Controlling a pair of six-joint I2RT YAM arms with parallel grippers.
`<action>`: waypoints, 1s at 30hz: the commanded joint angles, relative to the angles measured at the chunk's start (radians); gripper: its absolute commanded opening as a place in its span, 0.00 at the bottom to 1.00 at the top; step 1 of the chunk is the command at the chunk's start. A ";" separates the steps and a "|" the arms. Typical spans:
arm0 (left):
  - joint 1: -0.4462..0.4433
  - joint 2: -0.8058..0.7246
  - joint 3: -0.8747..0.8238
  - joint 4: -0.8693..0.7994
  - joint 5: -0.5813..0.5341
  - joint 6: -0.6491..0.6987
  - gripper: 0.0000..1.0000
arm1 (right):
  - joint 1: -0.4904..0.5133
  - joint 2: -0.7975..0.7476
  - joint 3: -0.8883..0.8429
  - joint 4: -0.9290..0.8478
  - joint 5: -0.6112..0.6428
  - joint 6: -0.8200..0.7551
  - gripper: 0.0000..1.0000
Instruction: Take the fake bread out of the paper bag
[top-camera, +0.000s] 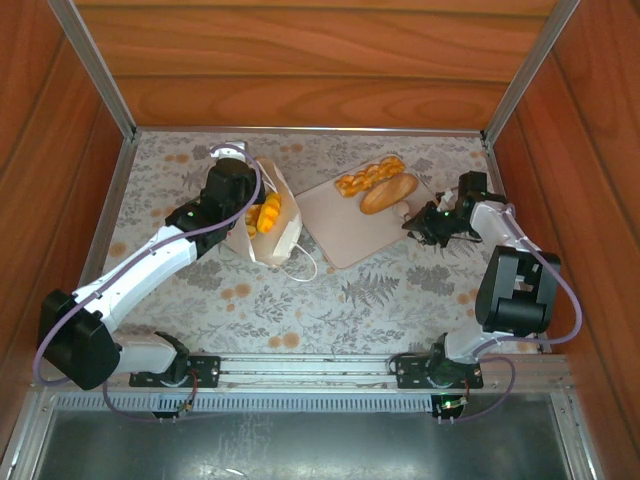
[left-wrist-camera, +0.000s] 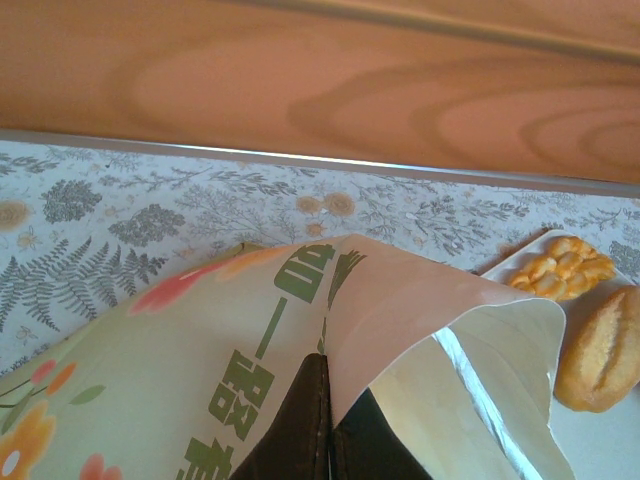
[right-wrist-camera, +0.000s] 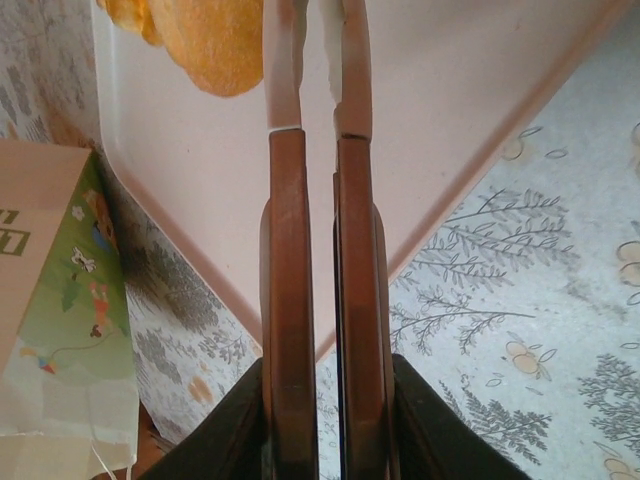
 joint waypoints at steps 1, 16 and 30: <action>0.007 -0.029 -0.013 0.031 -0.002 -0.010 0.00 | 0.026 -0.021 -0.019 0.020 -0.040 0.018 0.30; 0.007 -0.027 -0.019 0.028 0.007 -0.009 0.00 | 0.092 0.058 -0.007 0.113 -0.090 0.070 0.30; 0.007 -0.027 -0.018 0.018 0.008 0.008 0.00 | 0.100 -0.093 -0.084 0.052 -0.088 0.064 0.30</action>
